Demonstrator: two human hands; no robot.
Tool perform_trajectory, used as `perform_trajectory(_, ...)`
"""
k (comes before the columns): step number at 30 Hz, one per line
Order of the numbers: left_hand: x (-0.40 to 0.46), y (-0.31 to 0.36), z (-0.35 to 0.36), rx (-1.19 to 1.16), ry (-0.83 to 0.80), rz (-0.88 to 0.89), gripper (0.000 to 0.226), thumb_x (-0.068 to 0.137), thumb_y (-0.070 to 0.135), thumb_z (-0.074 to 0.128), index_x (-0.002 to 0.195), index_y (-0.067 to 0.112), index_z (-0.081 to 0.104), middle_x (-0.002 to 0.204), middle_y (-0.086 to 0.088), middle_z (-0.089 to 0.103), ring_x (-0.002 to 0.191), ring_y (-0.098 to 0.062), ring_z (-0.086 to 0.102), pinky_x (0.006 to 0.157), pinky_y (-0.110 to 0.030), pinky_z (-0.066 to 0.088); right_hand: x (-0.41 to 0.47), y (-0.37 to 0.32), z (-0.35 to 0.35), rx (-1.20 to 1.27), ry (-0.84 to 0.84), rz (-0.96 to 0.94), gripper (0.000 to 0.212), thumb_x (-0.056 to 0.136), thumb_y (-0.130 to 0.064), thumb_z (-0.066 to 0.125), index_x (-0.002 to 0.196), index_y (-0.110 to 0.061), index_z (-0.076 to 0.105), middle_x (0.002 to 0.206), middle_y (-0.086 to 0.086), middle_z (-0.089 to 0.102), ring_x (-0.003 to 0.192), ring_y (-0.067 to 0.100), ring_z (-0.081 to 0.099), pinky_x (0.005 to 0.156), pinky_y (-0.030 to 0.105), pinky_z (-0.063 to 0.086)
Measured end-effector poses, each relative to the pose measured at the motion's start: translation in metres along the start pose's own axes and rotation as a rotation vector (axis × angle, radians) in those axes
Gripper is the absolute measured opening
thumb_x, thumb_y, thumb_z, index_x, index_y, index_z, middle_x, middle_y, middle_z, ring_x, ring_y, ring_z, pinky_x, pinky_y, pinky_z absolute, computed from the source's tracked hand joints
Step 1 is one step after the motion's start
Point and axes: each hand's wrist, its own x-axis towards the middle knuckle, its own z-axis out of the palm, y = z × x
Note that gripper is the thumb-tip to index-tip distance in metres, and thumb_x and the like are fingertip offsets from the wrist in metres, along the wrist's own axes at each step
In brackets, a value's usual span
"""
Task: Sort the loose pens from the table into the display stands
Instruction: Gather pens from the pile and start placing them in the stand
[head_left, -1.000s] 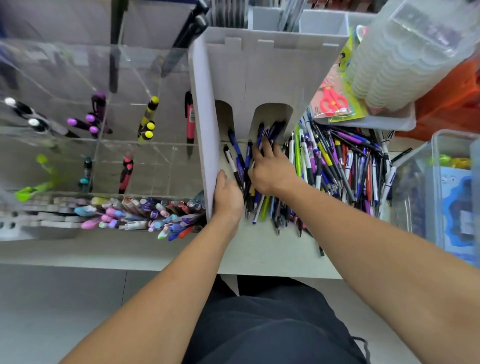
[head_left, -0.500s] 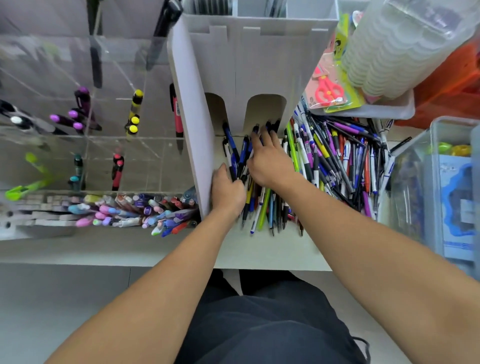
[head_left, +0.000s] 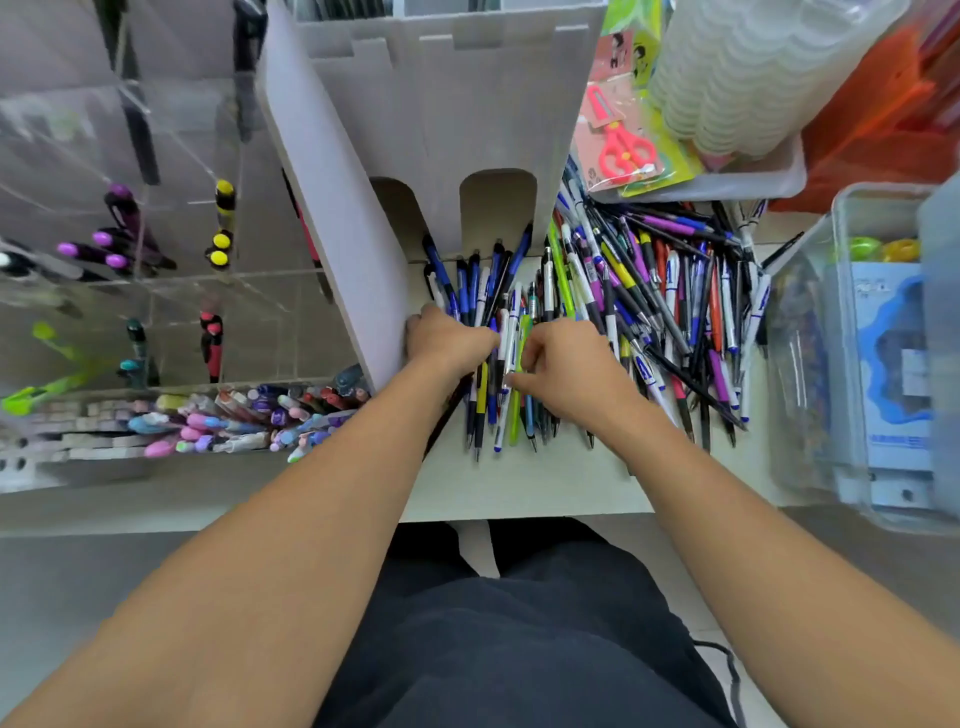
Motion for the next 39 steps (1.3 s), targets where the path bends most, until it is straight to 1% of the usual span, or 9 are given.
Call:
perform_trajectory(7,-0.043,-0.043,0.011,0.445,-0.024,0.034,0.059,0.085,-0.007,0.063,0.137,0.002,0.035,0.130,-0.019,0.053,0.121,-0.036,0.053,0.085,-0.035,0.045,0.003,0.011,0.017,0.131,0.038,0.039,0.026,0.084,-0.029,0.080,0.073,-0.014,0.062,0.066,-0.001,0.063,0.064,0.015,0.061,0.068,0.039,0.058)
perform_trajectory(11,-0.047,-0.044,0.009,0.384,0.039,0.052,0.052,0.086,-0.012,0.057,0.134,-0.001,0.039,0.124,-0.018,0.056,0.116,-0.034,0.054,0.088,-0.037,0.047,0.000,0.022,0.014,0.137,0.048,0.029,0.022,0.087,-0.030,0.078,0.076,-0.016,0.064,0.068,-0.003,0.063,0.064,0.012,0.060,0.069,0.036,0.058)
perform_trajectory(16,-0.030,-0.021,-0.007,0.015,0.250,0.198,0.019,0.095,0.007,0.064,0.109,0.012,0.052,0.103,-0.003,0.057,0.087,-0.014,0.053,0.062,-0.020,0.038,0.001,0.032,0.001,0.177,0.125,0.030,0.021,0.091,-0.030,0.073,0.076,-0.018,0.066,0.065,-0.004,0.063,0.061,0.011,0.061,0.068,0.035,0.058)
perform_trajectory(20,0.006,-0.004,0.007,-0.070,0.275,0.105,0.036,0.095,0.022,0.069,0.123,0.005,0.056,0.122,-0.012,0.060,0.112,-0.029,0.060,0.088,-0.033,0.049,0.009,0.029,-0.010,0.202,0.126,0.016,0.017,0.093,-0.028,0.071,0.080,-0.018,0.068,0.067,-0.004,0.065,0.062,0.010,0.062,0.065,0.030,0.055)
perform_trajectory(24,0.019,0.010,0.031,0.005,0.298,0.049,0.091,0.079,0.064,0.072,0.140,0.005,0.041,0.139,-0.015,0.041,0.127,-0.033,0.046,0.101,-0.045,0.045,0.011,0.033,-0.023,0.195,0.191,0.004,0.017,0.093,-0.029,0.069,0.080,-0.018,0.068,0.071,-0.004,0.065,0.068,0.009,0.061,0.060,0.022,0.044)
perform_trajectory(27,0.024,0.021,0.033,0.053,0.312,0.001,0.113,0.067,0.062,0.082,0.147,0.004,0.027,0.149,-0.015,0.033,0.137,-0.033,0.038,0.106,-0.043,0.040,0.008,0.037,-0.022,0.198,0.182,0.005,0.017,0.094,-0.030,0.069,0.080,-0.019,0.067,0.069,-0.005,0.064,0.066,0.007,0.059,0.059,0.021,0.044)
perform_trajectory(32,0.044,0.026,0.020,0.062,0.196,-0.007,0.092,0.061,0.067,0.082,0.124,0.006,0.056,0.120,-0.008,0.064,0.107,-0.025,0.064,0.079,-0.032,0.056,-0.001,0.045,-0.006,0.262,0.160,0.035,0.017,0.093,-0.028,0.069,0.078,-0.021,0.066,0.068,-0.005,0.065,0.066,0.009,0.061,0.060,0.025,0.048)
perform_trajectory(35,0.046,0.027,0.016,0.161,0.181,0.042,0.074,0.063,0.058,0.086,0.112,0.008,0.063,0.108,-0.004,0.067,0.095,-0.021,0.068,0.062,-0.027,0.049,-0.003,0.038,0.010,0.276,0.122,0.030,0.016,0.093,-0.028,0.069,0.078,-0.022,0.066,0.068,-0.007,0.064,0.065,0.008,0.061,0.059,0.026,0.047)
perform_trajectory(39,0.046,0.028,0.012,0.234,0.154,0.065,0.058,0.073,0.045,0.086,0.111,0.007,0.066,0.109,-0.006,0.067,0.099,-0.022,0.069,0.071,-0.028,0.056,-0.001,0.023,0.029,0.252,0.047,0.061,0.025,0.084,-0.035,0.076,0.072,-0.018,0.063,0.065,-0.003,0.063,0.063,0.013,0.061,0.062,0.034,0.056)
